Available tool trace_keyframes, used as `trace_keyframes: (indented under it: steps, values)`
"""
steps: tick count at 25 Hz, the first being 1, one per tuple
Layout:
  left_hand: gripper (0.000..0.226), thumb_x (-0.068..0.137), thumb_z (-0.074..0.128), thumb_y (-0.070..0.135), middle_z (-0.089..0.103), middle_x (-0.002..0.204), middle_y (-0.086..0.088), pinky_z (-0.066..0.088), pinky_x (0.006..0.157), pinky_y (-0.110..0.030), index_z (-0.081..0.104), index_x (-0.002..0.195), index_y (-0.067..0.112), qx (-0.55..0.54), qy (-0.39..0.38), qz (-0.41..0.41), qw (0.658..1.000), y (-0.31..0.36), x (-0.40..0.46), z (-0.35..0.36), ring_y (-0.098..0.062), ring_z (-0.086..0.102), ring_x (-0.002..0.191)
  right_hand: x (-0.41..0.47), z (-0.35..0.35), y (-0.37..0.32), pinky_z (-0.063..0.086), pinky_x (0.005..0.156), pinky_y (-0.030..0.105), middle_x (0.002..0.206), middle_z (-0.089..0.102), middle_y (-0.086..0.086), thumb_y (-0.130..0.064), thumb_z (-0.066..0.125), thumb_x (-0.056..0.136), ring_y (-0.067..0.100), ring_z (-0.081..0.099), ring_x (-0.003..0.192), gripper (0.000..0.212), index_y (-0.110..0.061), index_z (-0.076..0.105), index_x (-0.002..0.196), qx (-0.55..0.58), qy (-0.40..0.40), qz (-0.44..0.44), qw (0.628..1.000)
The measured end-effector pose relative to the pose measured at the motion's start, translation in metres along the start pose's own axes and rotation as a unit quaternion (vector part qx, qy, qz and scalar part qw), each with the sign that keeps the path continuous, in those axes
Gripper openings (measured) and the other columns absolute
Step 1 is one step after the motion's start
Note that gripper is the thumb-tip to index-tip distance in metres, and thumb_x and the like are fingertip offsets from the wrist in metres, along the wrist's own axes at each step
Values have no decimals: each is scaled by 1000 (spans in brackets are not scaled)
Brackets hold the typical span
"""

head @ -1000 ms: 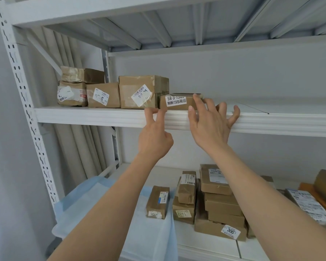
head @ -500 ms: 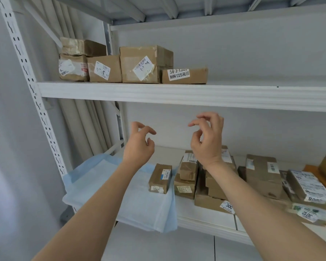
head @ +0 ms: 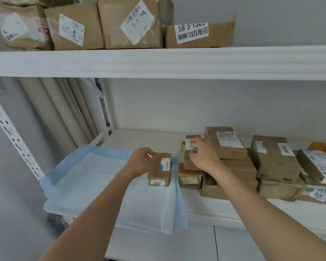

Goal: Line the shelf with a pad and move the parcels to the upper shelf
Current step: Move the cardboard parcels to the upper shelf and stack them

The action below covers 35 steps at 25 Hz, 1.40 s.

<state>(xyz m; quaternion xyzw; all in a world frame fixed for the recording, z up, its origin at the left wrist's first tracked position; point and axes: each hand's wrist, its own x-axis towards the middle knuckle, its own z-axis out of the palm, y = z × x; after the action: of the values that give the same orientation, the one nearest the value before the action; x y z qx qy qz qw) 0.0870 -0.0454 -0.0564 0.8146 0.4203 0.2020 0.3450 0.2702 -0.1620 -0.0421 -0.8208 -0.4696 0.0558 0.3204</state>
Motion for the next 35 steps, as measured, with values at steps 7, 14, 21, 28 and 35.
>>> trace_keyframes:
  steps: [7, 14, 21, 28, 35]
  values:
    - [22, 91, 45, -9, 59, 92, -11, 50, 60, -28, 64, 95, 2, -31, -140, 0, 990, -14, 54, 12, -26, 60, 71, 23, 55, -3, 35, 106, 42, 149, 22, 16, -37, 55, 91, 35, 23, 136, 64, -18, 28, 146, -96, 31, 111, 989]
    - [24, 93, 44, -6, 64, 98, -9, 49, 58, -19, 60, 86, 11, -63, -180, 4, 982, -11, 73, 29, -26, 64, 90, 29, 69, 11, 41, 100, 43, 148, 20, 14, -30, 61, 89, 36, 31, 130, 70, -22, 21, 146, -51, 11, 175, 983]
    - [27, 100, 53, 29, 69, 108, -7, 59, 75, -25, 64, 110, 7, -243, -197, -47, 949, 10, 73, 38, -23, 71, 85, 25, 45, 0, 53, 86, 35, 115, 59, -4, -31, 48, 97, 12, 60, 99, 27, -35, 49, 124, 384, 94, 218, 892]
    - [59, 88, 59, 57, 70, 113, -14, 59, 78, -39, 61, 122, 9, -425, -248, -125, 861, 26, 75, 46, -27, 72, 95, 24, 43, -3, 54, 91, 47, 122, 65, 1, -37, 39, 102, 20, 63, 109, 31, -30, 62, 123, 533, 8, 215, 818]
    - [46, 87, 61, 55, 72, 93, -8, 56, 70, -39, 68, 112, 17, -480, -193, -180, 837, 3, 76, 38, -25, 68, 81, 23, 50, 14, 34, 109, 39, 141, 44, 0, -33, 50, 97, 23, 36, 133, 36, -30, 53, 132, 149, -19, 171, 974]
